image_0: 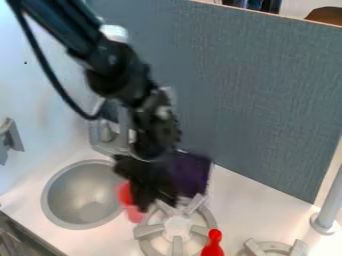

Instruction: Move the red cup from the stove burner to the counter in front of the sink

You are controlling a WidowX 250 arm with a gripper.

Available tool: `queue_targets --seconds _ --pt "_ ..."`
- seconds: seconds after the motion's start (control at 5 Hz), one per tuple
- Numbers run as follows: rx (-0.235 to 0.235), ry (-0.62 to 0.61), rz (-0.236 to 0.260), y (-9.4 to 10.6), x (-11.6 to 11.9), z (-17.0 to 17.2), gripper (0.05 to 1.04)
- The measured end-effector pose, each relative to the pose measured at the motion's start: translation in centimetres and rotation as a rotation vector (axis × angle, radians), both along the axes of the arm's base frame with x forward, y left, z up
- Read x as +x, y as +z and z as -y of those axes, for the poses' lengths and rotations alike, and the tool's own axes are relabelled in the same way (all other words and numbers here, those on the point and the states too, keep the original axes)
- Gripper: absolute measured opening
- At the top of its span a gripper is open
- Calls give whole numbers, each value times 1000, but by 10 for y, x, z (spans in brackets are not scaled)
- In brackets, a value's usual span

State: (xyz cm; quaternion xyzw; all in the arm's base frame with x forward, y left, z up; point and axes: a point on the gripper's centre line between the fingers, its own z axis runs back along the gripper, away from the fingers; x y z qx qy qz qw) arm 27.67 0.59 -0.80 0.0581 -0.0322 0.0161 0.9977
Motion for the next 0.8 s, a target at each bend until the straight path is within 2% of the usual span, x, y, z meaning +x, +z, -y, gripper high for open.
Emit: queue_targets --seconds 0.2,0.4,0.6,0.8 --pt "-6 37 30 -17 -7 -31 80" --pt "-19 -7 67 -24 -1 -40 80" --pt "-71 -40 29 -42 -7 -41 80" --pt "-86 -39 -42 -60 -13 -44 80"
